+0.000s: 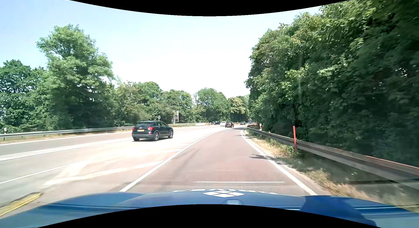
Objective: Follow the waypoints while adhering to traffic rules and regulations
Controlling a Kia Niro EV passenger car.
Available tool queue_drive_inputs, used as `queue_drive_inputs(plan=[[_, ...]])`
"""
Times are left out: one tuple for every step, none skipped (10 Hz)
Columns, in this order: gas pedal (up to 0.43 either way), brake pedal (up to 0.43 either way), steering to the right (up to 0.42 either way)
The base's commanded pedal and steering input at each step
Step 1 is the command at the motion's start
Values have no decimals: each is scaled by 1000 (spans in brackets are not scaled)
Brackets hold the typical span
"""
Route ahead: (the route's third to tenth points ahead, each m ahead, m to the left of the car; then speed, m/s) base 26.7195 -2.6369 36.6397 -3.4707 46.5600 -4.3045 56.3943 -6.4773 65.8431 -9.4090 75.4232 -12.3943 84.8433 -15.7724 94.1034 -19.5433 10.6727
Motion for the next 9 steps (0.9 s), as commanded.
queue_drive_inputs(plan=[[0,0,20],[8,0,20],[8,0,20],[8,0,20],[8,0,20],[8,0,20],[20,0,19],[20,0,18],[20,0,17]])
